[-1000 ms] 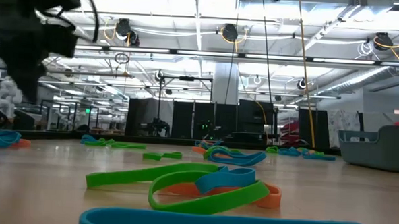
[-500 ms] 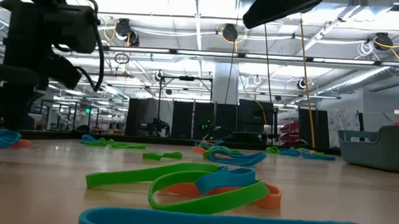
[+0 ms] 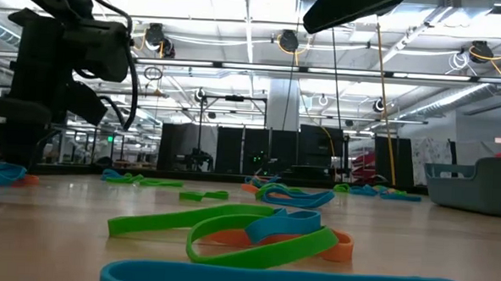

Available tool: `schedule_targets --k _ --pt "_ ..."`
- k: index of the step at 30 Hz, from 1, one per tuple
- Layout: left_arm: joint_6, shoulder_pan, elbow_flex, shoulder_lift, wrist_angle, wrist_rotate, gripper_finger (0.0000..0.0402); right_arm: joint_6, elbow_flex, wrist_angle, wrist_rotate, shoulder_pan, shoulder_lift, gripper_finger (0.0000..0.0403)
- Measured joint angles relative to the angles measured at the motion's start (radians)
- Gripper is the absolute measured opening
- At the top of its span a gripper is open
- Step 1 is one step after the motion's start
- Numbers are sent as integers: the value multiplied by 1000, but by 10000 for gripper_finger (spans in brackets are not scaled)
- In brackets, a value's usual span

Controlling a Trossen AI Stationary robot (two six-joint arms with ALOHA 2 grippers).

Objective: Sort rubber bands into baskets
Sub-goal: Put the orange rubber band into the orange bin

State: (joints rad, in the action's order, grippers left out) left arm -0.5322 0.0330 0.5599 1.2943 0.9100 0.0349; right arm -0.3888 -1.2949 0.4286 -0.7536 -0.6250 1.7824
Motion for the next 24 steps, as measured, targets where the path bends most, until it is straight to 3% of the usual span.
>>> schedule_targets --k 5,12,24 --pt "19 0 -4 24 -26 -12 134 -10 0 0 0 0 0 90" --pt "25 1 -4 9 -27 24 14 -10 0 0 0 1 0 90" --pt "14 38 41 -152 45 103 3 -6 0 -33 -6 30 0 90"
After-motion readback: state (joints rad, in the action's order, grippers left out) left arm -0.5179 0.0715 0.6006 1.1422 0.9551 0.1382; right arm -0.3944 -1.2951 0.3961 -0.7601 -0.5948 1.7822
